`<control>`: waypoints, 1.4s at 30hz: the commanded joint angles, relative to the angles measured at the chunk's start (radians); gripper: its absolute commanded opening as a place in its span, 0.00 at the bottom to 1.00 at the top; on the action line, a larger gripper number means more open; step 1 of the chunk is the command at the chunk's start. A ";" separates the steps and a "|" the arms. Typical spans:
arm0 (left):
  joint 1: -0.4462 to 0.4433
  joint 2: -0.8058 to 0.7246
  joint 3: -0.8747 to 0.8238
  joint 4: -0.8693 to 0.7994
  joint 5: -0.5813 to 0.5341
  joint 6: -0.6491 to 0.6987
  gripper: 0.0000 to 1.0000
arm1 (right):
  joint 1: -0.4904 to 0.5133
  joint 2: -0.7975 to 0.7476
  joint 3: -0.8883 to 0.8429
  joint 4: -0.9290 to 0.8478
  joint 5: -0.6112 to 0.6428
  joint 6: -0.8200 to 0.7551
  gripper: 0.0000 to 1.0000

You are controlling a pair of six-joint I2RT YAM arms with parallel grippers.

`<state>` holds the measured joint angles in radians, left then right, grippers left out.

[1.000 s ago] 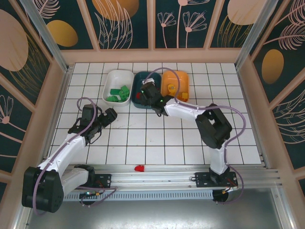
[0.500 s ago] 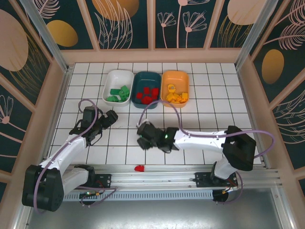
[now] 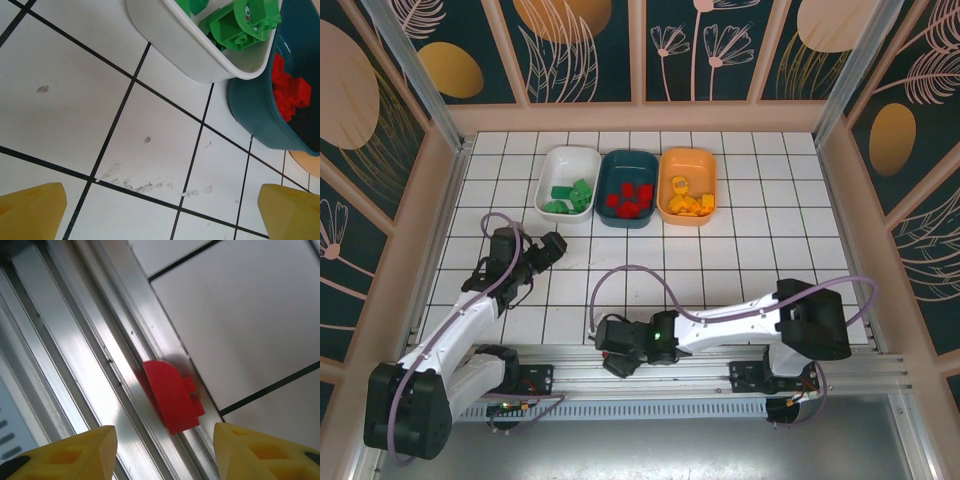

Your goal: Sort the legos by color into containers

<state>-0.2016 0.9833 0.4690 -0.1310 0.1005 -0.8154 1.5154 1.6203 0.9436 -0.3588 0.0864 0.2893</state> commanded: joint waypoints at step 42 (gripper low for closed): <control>0.005 -0.023 0.006 -0.036 -0.021 0.021 0.99 | 0.006 0.113 0.055 0.084 0.052 -0.196 0.52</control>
<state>-0.2016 0.9665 0.4671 -0.1516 0.0929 -0.8116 1.5246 1.7523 0.9718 -0.3099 0.1112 0.1345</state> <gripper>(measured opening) 0.985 0.517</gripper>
